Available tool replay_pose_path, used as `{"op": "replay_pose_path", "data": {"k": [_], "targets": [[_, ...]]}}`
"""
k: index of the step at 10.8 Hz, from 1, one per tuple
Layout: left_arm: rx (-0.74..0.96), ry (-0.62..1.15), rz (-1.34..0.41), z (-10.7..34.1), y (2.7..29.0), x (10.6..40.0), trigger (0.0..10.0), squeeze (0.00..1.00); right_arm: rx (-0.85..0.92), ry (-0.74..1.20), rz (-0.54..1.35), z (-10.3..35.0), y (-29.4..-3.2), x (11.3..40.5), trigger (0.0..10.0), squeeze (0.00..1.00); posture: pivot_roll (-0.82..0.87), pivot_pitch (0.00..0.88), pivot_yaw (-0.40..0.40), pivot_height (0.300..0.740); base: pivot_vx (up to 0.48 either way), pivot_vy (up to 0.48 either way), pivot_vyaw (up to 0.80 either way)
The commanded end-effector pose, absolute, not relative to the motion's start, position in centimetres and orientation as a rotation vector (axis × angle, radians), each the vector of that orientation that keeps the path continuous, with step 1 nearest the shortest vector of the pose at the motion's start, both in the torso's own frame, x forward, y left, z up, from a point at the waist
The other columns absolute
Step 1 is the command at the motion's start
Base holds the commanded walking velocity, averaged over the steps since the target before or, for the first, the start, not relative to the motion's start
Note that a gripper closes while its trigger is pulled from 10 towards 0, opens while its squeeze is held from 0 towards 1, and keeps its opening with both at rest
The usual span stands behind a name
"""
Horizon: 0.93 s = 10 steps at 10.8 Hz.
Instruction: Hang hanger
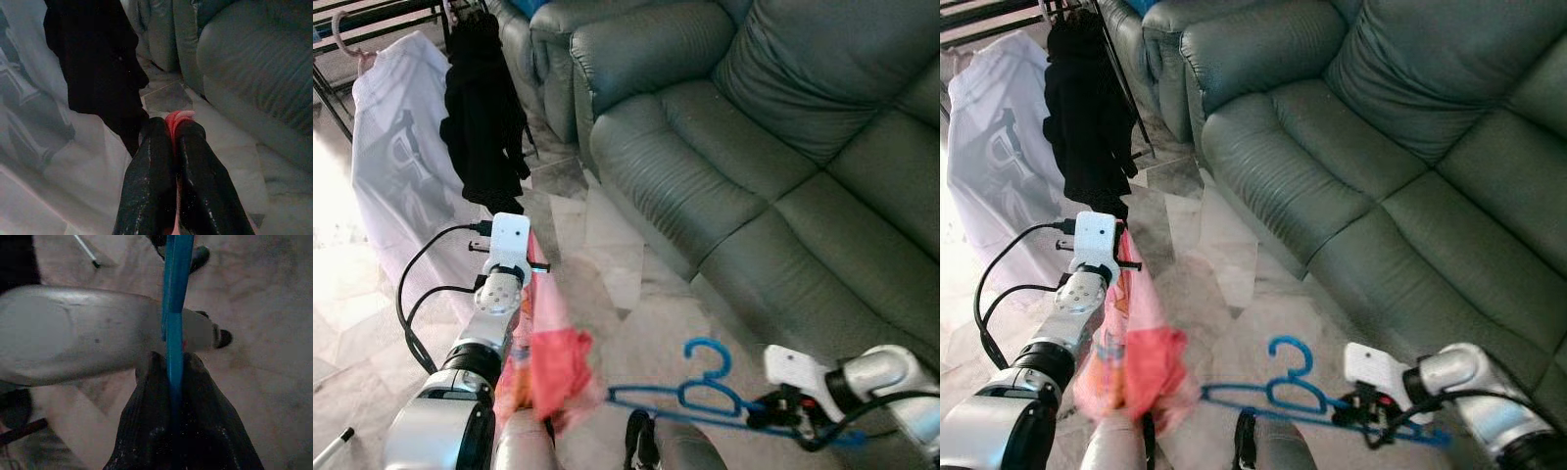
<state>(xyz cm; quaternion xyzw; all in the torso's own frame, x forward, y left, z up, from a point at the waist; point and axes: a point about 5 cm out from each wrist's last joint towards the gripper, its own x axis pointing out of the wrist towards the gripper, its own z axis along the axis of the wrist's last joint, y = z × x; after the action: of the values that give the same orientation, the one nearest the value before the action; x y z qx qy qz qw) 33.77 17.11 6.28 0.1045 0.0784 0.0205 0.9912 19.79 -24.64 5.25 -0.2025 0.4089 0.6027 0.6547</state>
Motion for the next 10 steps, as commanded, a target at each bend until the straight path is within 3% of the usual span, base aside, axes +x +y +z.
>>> {"op": "replay_pose_path", "data": {"k": [1,3,4,5,6,7,8,9,10], "targets": [[0.2,0.134,0.051,6.9,17.0,34.2,10.0,0.0,-0.472,0.995,1.448,5.1,-25.0,18.7,10.0,0.0,-0.06,0.138,-0.08,0.74,0.0,0.0,0.0],[0.182,0.094,0.052,7.5,16.5,34.4,10.0,0.0,-0.523,1.011,1.544,4.2,-24.5,18.4,10.0,0.0,-0.04,0.139,-0.083,0.74,0.0,0.0,0.0],[0.183,0.082,0.065,7.6,16.7,34.4,10.0,0.0,-0.484,0.943,1.463,4.1,-23.8,19.7,10.0,0.0,-0.04,0.139,-0.083,0.74,0.0,0.0,0.0],[0.174,0.081,0.079,7.6,17.0,34.3,10.0,0.0,-0.354,0.781,1.254,4.3,-22.2,22.5,10.0,0.0,-0.04,0.139,-0.083,0.74,0.0,0.0,0.0],[0.172,0.084,0.089,7.6,17.4,34.3,10.0,0.0,-0.021,0.605,0.921,4.9,-20.9,26.4,10.0,0.0,-0.03,0.143,-0.085,0.74,0.0,0.0,0.0],[0.172,0.086,0.089,7.6,17.4,34.3,10.0,0.0,0.05,0.497,0.844,5.2,-20.4,27.2,10.0,0.0,-0.04,0.145,-0.082,0.74,0.0,0.0,0.0],[0.171,0.083,0.086,7.6,17.3,34.4,10.0,0.0,0.37,0.478,0.725,4.5,-19.4,27.7,10.0,0.0,-0.04,0.145,-0.079,0.74,0.0,0.0,0.0],[0.171,0.083,0.084,7.6,17.3,34.4,10.0,0.0,0.514,0.478,0.658,4.1,-18.8,27.9,10.0,0.0,-0.04,0.145,-0.076,0.74,0.0,0.0,0.0],[0.17,0.086,0.083,7.6,17.4,34.4,10.0,0.0,0.694,0.614,0.651,3.3,-17.6,27.0,10.0,0.0,-0.04,0.147,-0.071,0.74,0.0,0.0,0.0]]}}
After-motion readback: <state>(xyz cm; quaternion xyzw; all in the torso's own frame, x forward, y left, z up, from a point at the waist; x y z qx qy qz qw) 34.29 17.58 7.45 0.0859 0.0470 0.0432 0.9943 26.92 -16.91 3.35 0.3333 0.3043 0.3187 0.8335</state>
